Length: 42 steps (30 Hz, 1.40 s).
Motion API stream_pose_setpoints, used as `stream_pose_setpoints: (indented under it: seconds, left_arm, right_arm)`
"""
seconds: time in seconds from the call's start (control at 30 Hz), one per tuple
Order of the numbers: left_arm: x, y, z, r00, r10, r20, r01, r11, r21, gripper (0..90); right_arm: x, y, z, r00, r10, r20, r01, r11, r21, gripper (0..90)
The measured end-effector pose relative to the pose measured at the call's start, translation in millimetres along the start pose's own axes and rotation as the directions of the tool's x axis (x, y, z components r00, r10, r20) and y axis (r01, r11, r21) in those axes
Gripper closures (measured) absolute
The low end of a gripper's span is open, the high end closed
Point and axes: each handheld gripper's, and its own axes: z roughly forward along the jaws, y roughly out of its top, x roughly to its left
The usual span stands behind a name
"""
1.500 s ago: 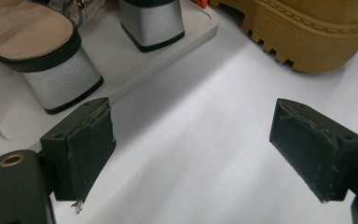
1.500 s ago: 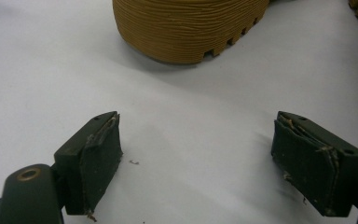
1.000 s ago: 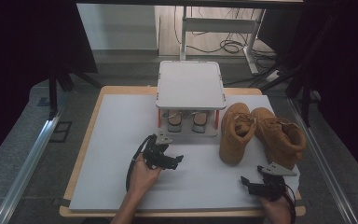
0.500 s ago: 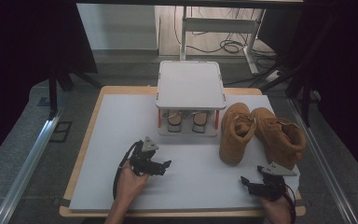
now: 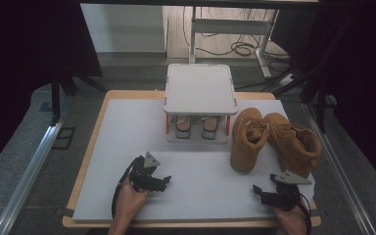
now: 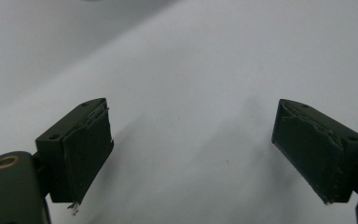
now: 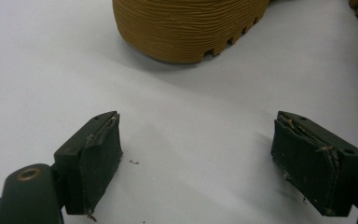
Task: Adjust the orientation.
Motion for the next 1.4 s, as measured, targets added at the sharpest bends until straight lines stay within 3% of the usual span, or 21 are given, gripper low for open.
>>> stream_pose_setpoints:
  seconds: [0.07,0.13,0.43,0.67,0.73,0.8,0.83,0.93,1.27,1.4]
  left_arm:
    - [0.2,-2.9,2.9,1.0,-0.001,-0.007,0.001,0.9999,0.013,11.6]
    - [1.4,-5.8,4.0,0.9996,-0.028,0.006,0.028,0.9996,-0.008,11.4]
    - [1.4,-7.3,4.0,0.9994,-0.034,-0.001,0.034,0.9993,-0.016,11.7]
    - [1.2,-7.6,4.0,0.9994,-0.035,-0.003,0.034,0.9992,-0.019,12.1]
    - [1.2,-7.7,4.0,0.9994,-0.034,-0.003,0.034,0.9992,-0.02,12.1]
    - [1.2,-7.7,4.0,0.9994,-0.035,-0.003,0.035,0.9992,-0.02,12.1]
    - [1.3,-7.7,4.0,0.9994,-0.035,-0.004,0.035,0.9992,-0.02,12.1]
    - [1.2,-7.7,4.0,0.9994,-0.035,-0.004,0.035,0.9992,-0.021,12.2]
    - [1.0,-7.8,4.0,0.9995,-0.032,-0.006,0.032,0.9992,-0.022,12.2]
    - [0.9,-7.8,3.9,0.9995,-0.031,-0.007,0.031,0.9993,-0.021,12.4]
  right_arm:
    - [0.1,0.1,0.0,1.0,-0.001,0.001,0.001,1.0,0.001,15.6]
    - [0.3,0.2,0.0,1.0,-0.001,0.003,0.001,1.0,0.003,15.6]
    - [0.1,2.0,0.4,1.0,-0.004,0.0,0.004,1.0,0.014,15.1]
    - [3.0,4.4,1.2,0.9996,0.021,0.017,-0.021,0.999,0.026,15.2]
    - [2.9,4.6,-0.3,0.9991,0.03,0.029,-0.031,0.999,0.024,22.2]
    - [0.9,5.2,-4.4,0.9988,0.046,-0.016,-0.046,0.999,0.003,35.5]
    - [0.1,5.6,-6.8,0.9976,0.06,-0.035,-0.06,0.998,-0.017,36.8]
    - [1.8,8.7,-9.9,0.9987,0.044,-0.024,-0.045,0.999,-0.024,40.9]
    - [11.8,17.7,-8.6,0.997,0.0,-0.077,0.0,1.0,-0.001,74.4]
    - [15.0,21.0,-7.1,0.9958,0.003,-0.092,-0.004,1.0,-0.011,81.4]
